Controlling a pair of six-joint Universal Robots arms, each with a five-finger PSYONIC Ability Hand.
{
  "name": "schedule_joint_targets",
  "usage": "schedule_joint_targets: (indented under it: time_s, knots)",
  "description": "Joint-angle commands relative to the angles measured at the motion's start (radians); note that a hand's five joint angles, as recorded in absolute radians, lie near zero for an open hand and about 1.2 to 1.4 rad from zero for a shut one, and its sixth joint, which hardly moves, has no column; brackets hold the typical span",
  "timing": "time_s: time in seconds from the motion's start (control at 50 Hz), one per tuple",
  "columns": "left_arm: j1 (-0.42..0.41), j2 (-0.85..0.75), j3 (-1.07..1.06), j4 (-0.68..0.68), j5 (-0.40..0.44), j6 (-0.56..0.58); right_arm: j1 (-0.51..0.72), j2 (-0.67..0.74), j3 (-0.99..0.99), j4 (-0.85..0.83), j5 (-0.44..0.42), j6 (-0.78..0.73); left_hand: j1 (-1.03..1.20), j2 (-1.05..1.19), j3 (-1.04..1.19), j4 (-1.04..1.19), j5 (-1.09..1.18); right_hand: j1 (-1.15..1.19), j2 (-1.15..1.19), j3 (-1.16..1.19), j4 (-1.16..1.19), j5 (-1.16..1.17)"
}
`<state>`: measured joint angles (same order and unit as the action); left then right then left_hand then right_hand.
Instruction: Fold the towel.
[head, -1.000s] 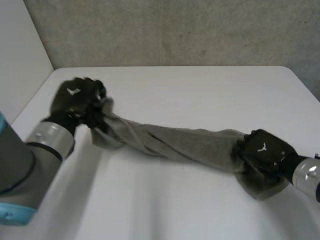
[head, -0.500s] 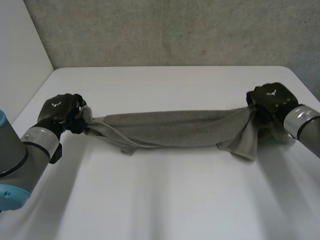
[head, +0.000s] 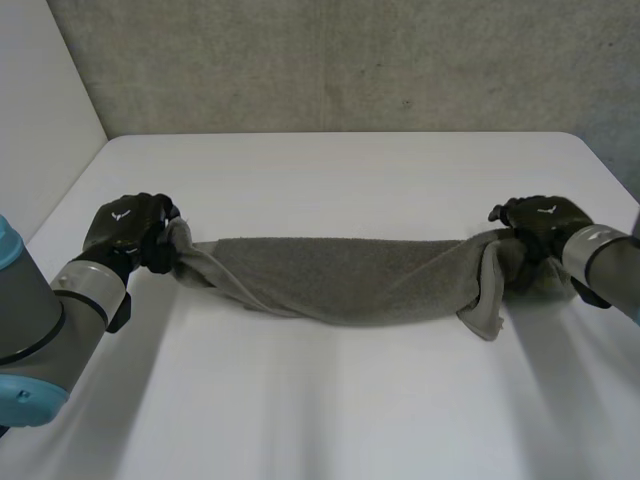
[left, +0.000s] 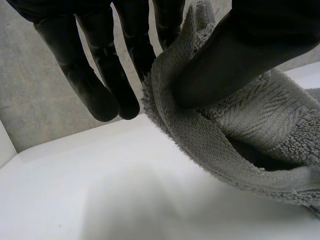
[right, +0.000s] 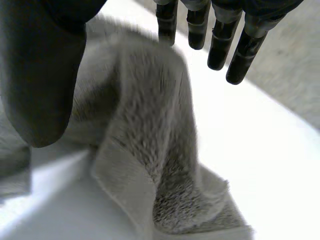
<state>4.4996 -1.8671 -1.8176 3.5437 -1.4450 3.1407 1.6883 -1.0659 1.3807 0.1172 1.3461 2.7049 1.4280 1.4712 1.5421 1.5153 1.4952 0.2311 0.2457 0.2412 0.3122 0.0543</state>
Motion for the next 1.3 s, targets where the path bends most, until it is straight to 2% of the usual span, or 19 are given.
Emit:
schedule_joint_targets:
  time_s: [0.02, 0.08, 0.18, 0.34, 0.46, 0.74, 0.86, 0.92, 1.14, 1.24, 1.3]
  knots:
    - [0.0, 0.003, -0.014, 0.024, 0.0, 0.002, -0.002, -0.28, 0.245, -0.05, -0.016, -0.005, -0.032, -0.075, -0.146, -0.119, -0.273, -0.057, -0.071, -0.067, -0.138, -0.054]
    - [0.0, 0.005, -0.025, 0.034, 0.002, 0.004, -0.002, -0.319, 0.285, -0.054, -0.019, -0.011, -0.032, -0.075, -0.146, -0.119, -0.273, -0.043, -0.058, -0.053, -0.124, -0.041]
    - [-0.002, 0.011, -0.029, 0.035, 0.002, 0.005, -0.005, -0.417, 0.438, -0.044, -0.054, -0.083, -0.032, -0.075, -0.146, -0.119, -0.273, 0.168, 0.153, 0.157, 0.087, 0.17]
    - [-0.01, 0.014, -0.031, 0.035, 0.002, 0.005, 0.002, -0.402, 0.494, -0.041, -0.079, -0.117, -0.032, -0.075, -0.146, -0.119, -0.273, 0.259, 0.244, 0.249, 0.178, 0.261]
    - [-0.011, 0.017, -0.042, 0.035, 0.002, 0.005, 0.01, -0.198, 0.431, -0.05, -0.076, -0.129, -0.032, -0.075, -0.146, -0.119, -0.273, 0.242, 0.227, 0.231, 0.16, 0.244]
    - [-0.023, 0.017, -0.045, 0.037, 0.002, 0.005, 0.071, -0.034, 0.291, -0.114, -0.062, -0.134, -0.032, -0.075, -0.146, -0.119, -0.273, 0.241, 0.227, 0.231, 0.16, 0.244]
    - [-0.023, 0.017, -0.045, 0.037, 0.002, 0.005, 0.087, -0.009, 0.268, -0.149, -0.039, -0.129, -0.032, -0.075, -0.146, -0.119, -0.273, 0.277, 0.262, 0.267, 0.196, 0.279]
    - [-0.023, 0.019, -0.048, 0.041, 0.002, 0.005, 0.106, 0.004, 0.258, -0.182, 0.001, -0.129, -0.032, -0.075, -0.146, -0.119, -0.273, 0.37, 0.356, 0.36, 0.289, 0.373]
    - [-0.027, 0.019, -0.049, 0.05, 0.002, 0.005, 0.128, 0.029, 0.238, -0.214, 0.021, -0.117, -0.032, -0.075, -0.146, -0.119, -0.273, 0.482, 0.468, 0.472, 0.401, 0.484]
    - [-0.028, 0.017, -0.057, 0.05, 0.002, 0.007, 0.14, 0.041, 0.228, -0.217, 0.038, -0.116, -0.032, -0.075, -0.146, -0.119, -0.273, 0.564, 0.55, 0.554, 0.483, 0.567]
    - [-0.031, 0.019, -0.061, 0.058, 0.002, 0.007, 0.146, 0.047, 0.222, -0.223, 0.045, -0.114, -0.032, -0.075, -0.146, -0.119, -0.273, 0.691, 0.676, 0.68, 0.61, 0.693]
